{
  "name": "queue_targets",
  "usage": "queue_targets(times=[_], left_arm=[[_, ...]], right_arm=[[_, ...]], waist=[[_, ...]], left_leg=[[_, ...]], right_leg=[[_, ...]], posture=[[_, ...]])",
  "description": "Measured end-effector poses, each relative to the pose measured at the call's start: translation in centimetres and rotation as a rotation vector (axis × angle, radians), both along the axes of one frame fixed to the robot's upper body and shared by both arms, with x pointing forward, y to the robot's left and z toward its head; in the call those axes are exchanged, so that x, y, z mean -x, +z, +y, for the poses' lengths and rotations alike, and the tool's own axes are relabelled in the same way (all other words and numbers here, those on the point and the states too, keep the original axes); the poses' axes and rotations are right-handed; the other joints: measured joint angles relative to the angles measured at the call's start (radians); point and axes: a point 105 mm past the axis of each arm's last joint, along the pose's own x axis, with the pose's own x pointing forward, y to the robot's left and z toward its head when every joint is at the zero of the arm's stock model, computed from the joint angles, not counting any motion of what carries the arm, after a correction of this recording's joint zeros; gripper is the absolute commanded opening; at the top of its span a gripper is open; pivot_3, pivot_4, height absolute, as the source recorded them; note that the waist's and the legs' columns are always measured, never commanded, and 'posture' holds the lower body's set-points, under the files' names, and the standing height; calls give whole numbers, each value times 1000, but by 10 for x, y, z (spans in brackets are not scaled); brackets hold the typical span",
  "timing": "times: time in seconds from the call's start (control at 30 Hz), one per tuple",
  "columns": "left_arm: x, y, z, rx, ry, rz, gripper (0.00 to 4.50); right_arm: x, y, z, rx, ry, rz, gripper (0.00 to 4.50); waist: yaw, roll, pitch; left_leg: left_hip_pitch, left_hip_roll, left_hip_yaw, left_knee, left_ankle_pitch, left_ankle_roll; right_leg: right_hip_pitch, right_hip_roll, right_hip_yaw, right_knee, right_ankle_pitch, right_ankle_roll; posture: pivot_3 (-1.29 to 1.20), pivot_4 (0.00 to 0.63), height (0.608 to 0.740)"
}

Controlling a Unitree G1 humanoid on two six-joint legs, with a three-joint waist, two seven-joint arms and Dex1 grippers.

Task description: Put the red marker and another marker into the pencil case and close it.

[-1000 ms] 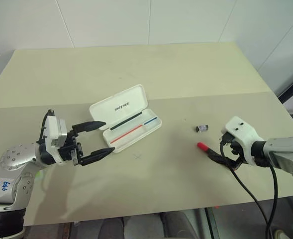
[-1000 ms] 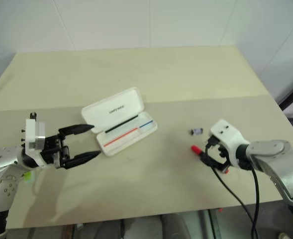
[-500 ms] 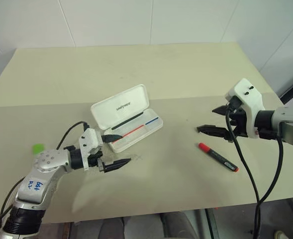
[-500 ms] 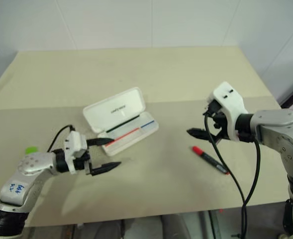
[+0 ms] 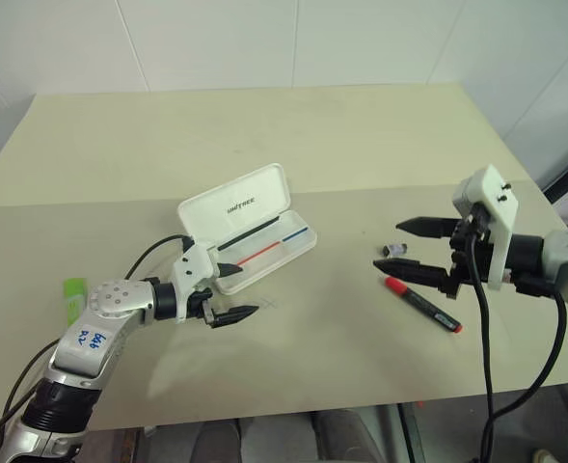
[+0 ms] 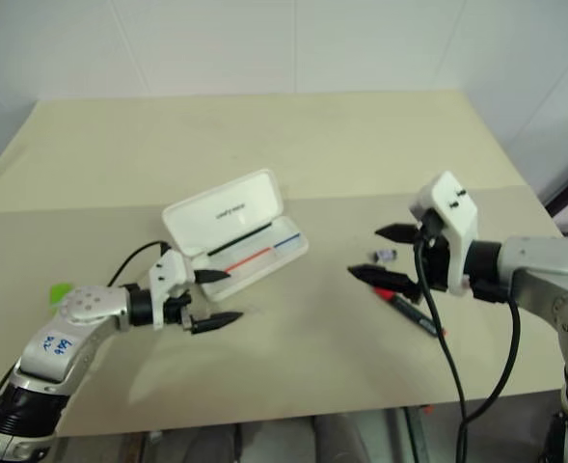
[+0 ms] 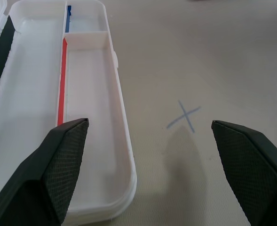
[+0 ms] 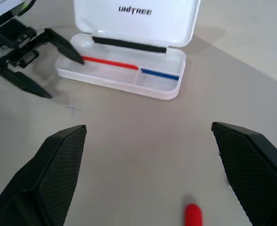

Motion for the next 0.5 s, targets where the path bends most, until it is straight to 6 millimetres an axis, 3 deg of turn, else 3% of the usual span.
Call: queue_targets(times=[0.3,0.5], left_arm=[[-7,-7,-6,-61,20,54,4467],[-15,-3,-2,-88,72,69,2500]], right_arm=[[-4,3,-2,18,-17,-60,4500],[-7,1,-1,25,-23,-66,4500]], waist=[[-21,0,0],[-30,-1,-1]], left_leg=[[2,0,1,1,2,2],[2,0,1,0,2,2]], right_leg=[[0,2,2,-4,6,-1],[0,2,3,-4,7,-2]], posture=[[0,150,740],[0,150,740]])
